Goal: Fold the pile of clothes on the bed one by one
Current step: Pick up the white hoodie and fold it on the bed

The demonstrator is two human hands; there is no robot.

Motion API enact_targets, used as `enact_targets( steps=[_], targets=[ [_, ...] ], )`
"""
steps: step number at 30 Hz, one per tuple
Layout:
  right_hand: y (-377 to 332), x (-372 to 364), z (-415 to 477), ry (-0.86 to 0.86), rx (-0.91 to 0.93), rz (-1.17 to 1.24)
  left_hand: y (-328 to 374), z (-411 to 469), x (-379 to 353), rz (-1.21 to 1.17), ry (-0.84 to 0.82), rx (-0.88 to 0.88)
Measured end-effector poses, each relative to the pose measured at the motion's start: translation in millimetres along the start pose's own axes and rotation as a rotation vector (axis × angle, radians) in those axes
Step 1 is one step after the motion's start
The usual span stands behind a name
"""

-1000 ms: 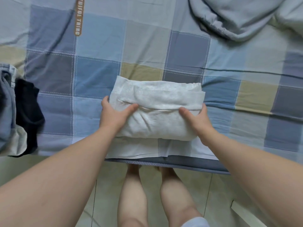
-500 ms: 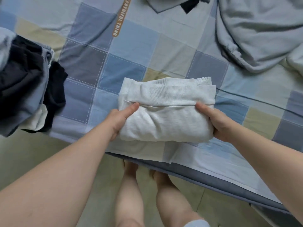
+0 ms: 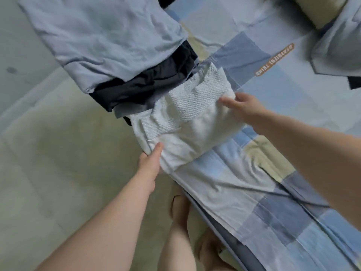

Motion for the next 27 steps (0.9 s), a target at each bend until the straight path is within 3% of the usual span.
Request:
enact_targets(
  steps=[3, 5, 8, 10, 11, 14, 16, 21, 27],
  targets=[
    [-6.2, -25.6, 20.4, 0.05, 0.013, -0.183, -17.1, 9.8, 1.3, 0.016, 0.041, -0.001],
    [-6.8, -17.9, 13.1, 0.174, 0.028, -0.396, -11.2, 4.5, 5.2, 0.097, 0.175, -0.125],
    [-17.4, -4.3, -35.4, 0.395, 0.194, -0.627, 32.1, -45.0, 18.7, 0.435, 0.549, -0.681],
    [-23.9, -17.5, -69.4, 0.383, 0.353, -0.744, 49.4, -76.6, -4.1, 0.631, 0.469, -1.041],
    [-19.7, -30.9, -73.9, 0.316, 0.399, -0.813, 52.1, -81.8, -19.6, 0.734, 0.345, -1.109],
    [-9.3, -62.4, -64.5, 0.132, 0.383, -0.965, 40.0, -61.8, -52.3, 1.039, 0.018, -0.933],
    [-14.4, -70.5, -49.3, 0.11, 0.357, -0.969, 32.1, -42.7, -58.9, 1.153, -0.062, -0.798],
    [-32.2, -72.2, -23.3, 0.066, 0.31, -1.065, 38.2, -27.1, -61.4, 1.19, -0.069, -0.651],
    [-45.0, -52.8, -47.0, -0.038, 0.31, -1.026, 46.6, -58.6, -62.2, 1.159, -0.08, -0.617]
  ],
)
Point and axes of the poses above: each hand's wrist, its own z-axis towards the middle knuckle, its own x-axis out of the back of the hand, y = z × x, the point moved 7 cm from there along z, towards the middle knuckle, and after that the axes turned 13 degrees about -z, right-handed, at the moved point
